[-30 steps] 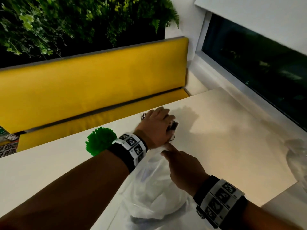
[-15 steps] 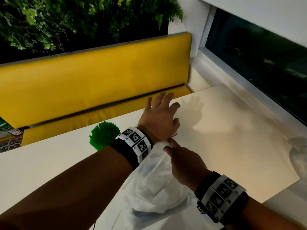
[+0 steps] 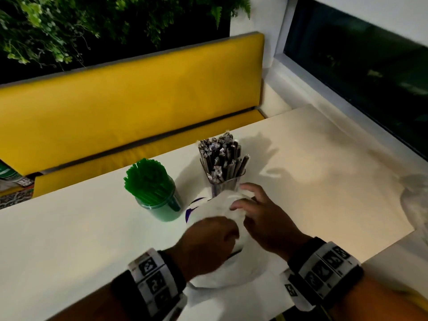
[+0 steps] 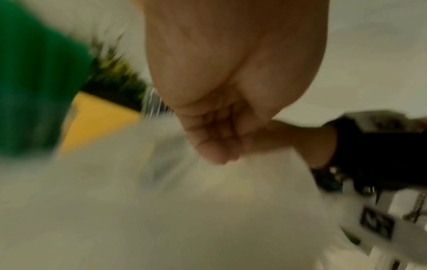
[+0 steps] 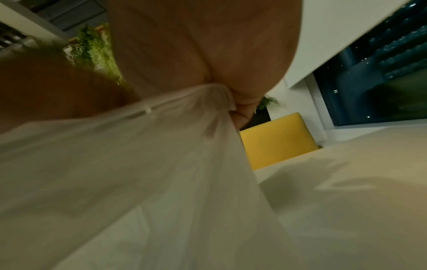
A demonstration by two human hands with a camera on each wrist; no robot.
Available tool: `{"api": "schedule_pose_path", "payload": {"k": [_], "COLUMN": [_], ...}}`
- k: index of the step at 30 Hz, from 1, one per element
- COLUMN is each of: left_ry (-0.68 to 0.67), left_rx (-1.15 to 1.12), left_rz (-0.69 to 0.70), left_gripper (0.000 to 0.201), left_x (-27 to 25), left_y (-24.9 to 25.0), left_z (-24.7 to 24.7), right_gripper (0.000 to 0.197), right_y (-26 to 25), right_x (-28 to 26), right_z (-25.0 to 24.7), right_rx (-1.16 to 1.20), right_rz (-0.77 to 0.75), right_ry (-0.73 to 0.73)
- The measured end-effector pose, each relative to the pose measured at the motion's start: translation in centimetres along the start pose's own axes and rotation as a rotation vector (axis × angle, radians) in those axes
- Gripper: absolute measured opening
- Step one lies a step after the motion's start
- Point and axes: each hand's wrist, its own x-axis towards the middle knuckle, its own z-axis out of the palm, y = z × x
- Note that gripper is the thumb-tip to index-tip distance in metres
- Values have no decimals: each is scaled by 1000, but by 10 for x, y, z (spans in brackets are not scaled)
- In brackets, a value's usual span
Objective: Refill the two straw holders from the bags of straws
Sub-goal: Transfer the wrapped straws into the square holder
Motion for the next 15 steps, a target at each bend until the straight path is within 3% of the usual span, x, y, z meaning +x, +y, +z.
{"api": "schedule_pose_path", "payload": {"k": [2, 4, 7, 8, 11, 12, 13, 15], "left_ry": [-147, -184, -257, -282, -304, -301, -312, -309], "left_rx": [-53, -49, 20, 23, 0, -15, -32, -67], "left_rz": [-205, -245, -336, -363, -392, -381, -369, -325], "left_gripper": [31, 40, 43, 44, 37, 33, 35, 56], "left_x": [0, 5, 10, 9, 7, 6, 5, 5], "left_y": [-24, -37, -44, -45, -46, -46, -44, -41], "left_z": [48, 75, 92, 93, 97, 98, 100, 105], "right_gripper": [33, 23, 27, 31, 35, 29, 22, 22], "right_y": [0, -1, 19, 32, 56, 57, 55, 51], "right_x": [-3, -3, -7, -12, -29, -34, -38, -40], "right_z": [-1, -1, 11, 17, 42, 48, 53, 62], "right_rx": [115, 281, 581, 525, 271, 310, 427, 711], "right_rz": [-84, -63, 309, 482, 822, 871, 907, 958], "right_ry": [60, 128, 357, 292, -438, -585, -631, -567]}}
